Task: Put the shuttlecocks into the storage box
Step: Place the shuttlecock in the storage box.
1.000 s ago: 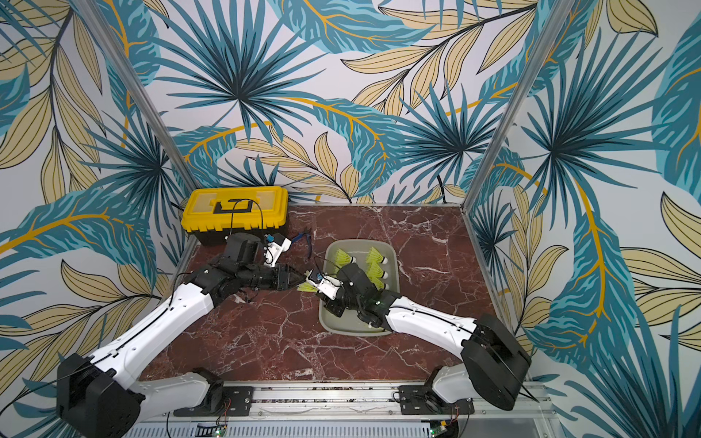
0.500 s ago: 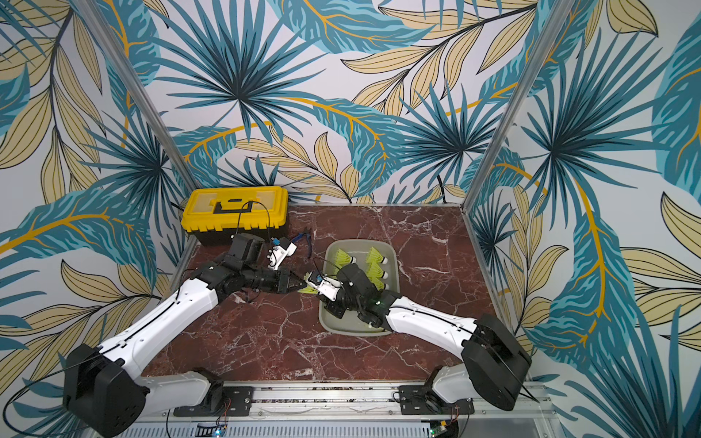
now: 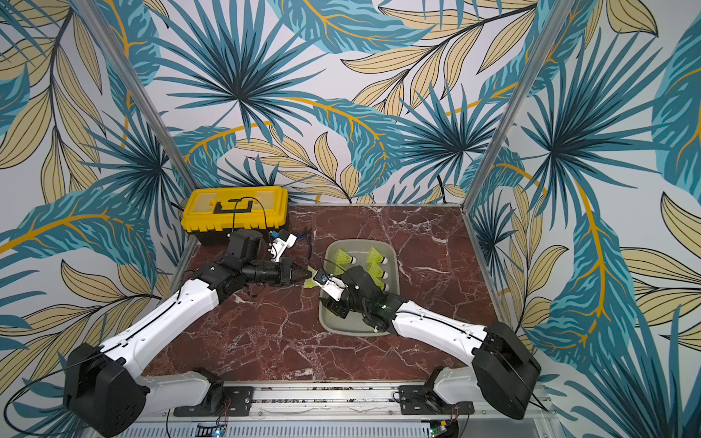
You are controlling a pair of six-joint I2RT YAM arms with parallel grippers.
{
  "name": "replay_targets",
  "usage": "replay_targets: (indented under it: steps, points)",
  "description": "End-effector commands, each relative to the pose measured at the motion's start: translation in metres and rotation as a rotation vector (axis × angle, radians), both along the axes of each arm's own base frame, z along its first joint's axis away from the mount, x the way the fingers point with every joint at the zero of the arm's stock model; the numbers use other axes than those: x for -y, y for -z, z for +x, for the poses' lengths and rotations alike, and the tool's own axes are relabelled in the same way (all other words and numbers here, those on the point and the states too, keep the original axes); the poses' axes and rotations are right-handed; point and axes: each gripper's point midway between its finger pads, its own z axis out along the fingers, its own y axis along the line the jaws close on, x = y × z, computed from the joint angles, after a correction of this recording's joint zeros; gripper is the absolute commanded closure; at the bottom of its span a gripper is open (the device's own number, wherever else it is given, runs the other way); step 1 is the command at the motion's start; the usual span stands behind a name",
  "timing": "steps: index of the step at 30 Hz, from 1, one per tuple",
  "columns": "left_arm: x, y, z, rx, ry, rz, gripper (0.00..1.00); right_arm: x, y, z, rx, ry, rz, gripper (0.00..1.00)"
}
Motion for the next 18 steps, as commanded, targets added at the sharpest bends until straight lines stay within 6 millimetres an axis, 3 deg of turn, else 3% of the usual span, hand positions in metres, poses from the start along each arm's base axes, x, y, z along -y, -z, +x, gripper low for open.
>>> replay_targets:
  steps: [1,11,18]
  points:
    - [0.005,-0.002,0.009,0.011,-0.072,-0.059,1.00,0.021,-0.002,0.002,0.035,0.095,0.012,0.34]
    - [0.014,0.017,0.013,-0.012,-0.161,-0.099,1.00,0.087,-0.015,-0.008,0.123,0.323,0.035,0.31]
    - [0.037,0.032,0.000,-0.048,-0.141,-0.081,1.00,0.122,-0.034,-0.017,0.196,0.444,0.111,0.30]
